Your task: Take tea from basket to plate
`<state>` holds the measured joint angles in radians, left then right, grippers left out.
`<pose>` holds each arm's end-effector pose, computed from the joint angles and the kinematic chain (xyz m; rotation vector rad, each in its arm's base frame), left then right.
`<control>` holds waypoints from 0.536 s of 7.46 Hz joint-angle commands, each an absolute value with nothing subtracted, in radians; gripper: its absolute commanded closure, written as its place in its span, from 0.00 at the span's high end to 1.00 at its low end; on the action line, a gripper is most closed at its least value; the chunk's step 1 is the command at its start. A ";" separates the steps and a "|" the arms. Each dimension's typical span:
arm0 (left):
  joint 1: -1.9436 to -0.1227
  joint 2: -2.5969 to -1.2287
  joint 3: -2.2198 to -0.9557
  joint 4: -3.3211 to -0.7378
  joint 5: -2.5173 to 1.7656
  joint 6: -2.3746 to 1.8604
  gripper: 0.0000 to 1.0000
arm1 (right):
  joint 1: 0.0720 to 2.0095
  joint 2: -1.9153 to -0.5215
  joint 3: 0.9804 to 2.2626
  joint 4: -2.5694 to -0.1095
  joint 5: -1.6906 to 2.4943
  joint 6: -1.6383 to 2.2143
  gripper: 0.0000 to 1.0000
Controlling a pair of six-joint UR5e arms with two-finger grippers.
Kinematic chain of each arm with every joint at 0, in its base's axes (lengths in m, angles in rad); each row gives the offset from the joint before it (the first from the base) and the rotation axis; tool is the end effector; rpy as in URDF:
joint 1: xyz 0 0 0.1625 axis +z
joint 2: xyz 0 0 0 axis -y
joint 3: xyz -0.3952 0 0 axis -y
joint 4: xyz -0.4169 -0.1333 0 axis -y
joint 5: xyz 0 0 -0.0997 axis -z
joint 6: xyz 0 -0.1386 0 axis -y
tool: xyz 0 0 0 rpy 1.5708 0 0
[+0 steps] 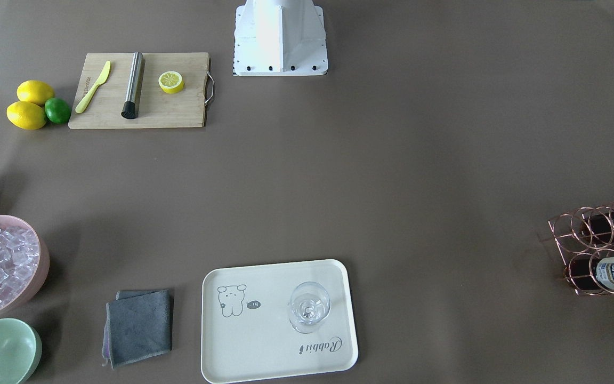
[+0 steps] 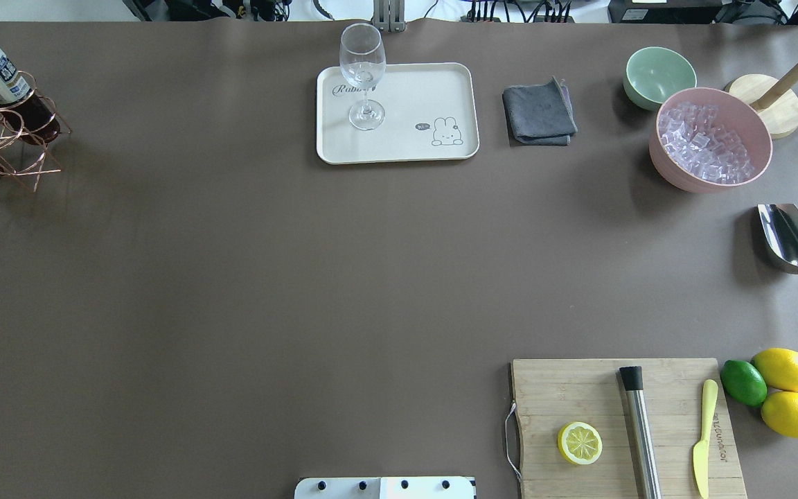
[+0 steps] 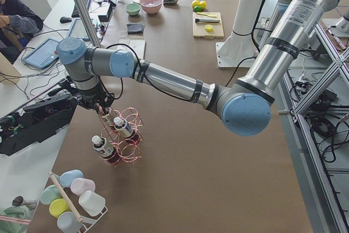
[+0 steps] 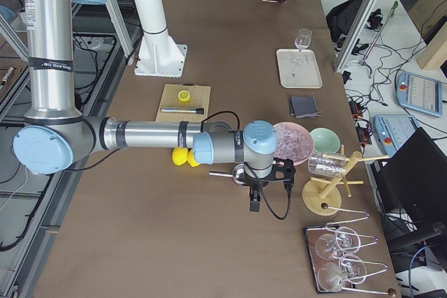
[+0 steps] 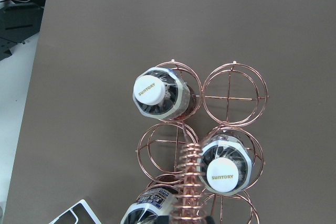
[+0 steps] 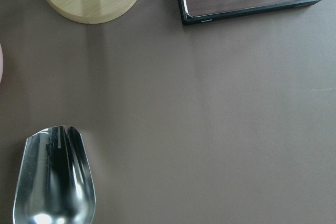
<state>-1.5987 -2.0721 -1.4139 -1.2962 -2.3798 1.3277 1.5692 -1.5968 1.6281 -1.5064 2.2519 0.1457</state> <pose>-0.0522 -0.6873 0.4568 0.5997 0.6320 1.2515 0.0452 -0.5160 0.6422 0.0417 -0.6858 0.1058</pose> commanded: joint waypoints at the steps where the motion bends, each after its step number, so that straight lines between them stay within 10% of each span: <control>1: -1.617 -2.074 -1.553 -1.157 -2.414 1.327 0.00 | 1.569 -1.595 1.629 -1.506 2.252 0.144 1.00; 4: -1.611 -2.080 -1.733 -1.075 -2.428 1.325 0.00 | 1.569 -1.598 1.629 -1.506 2.250 0.144 1.00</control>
<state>-1.6152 -2.0752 -1.6362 -1.1123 -2.4225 1.3257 1.5693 -1.5962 1.6291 -1.5063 2.2511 0.1443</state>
